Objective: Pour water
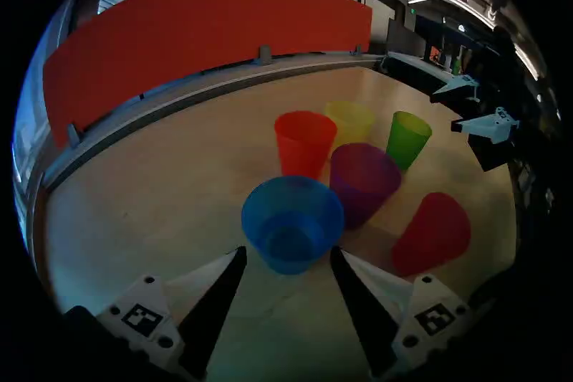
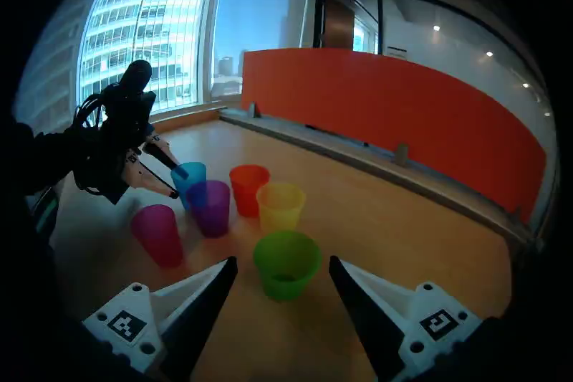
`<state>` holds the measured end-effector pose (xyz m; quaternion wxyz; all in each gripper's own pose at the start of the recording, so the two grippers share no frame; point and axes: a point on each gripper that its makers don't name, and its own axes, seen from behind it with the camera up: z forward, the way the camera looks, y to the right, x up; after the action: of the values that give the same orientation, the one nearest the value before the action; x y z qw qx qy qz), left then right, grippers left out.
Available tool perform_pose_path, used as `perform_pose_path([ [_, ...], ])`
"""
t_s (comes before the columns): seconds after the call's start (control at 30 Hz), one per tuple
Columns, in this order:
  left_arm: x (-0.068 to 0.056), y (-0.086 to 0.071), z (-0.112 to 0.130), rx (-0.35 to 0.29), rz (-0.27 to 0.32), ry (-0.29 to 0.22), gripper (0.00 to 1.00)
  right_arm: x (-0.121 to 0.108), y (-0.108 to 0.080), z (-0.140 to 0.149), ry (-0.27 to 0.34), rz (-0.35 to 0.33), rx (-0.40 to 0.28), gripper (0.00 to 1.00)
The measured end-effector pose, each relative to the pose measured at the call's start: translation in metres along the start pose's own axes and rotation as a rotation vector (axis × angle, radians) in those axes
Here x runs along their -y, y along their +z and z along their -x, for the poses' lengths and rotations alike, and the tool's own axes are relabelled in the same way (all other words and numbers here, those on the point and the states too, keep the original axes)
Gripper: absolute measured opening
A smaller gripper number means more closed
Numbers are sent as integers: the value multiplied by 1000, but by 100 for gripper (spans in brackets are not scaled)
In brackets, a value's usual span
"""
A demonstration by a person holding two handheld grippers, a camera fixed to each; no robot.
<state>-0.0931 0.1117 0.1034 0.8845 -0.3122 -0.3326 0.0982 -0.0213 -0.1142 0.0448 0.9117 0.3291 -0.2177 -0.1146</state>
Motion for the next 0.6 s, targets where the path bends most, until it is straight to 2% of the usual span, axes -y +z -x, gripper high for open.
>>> perform_pose_path([
  [0.6,-5,18,-11,4,31,-11,86,-2,7,0,-2,-4,12,100],
])
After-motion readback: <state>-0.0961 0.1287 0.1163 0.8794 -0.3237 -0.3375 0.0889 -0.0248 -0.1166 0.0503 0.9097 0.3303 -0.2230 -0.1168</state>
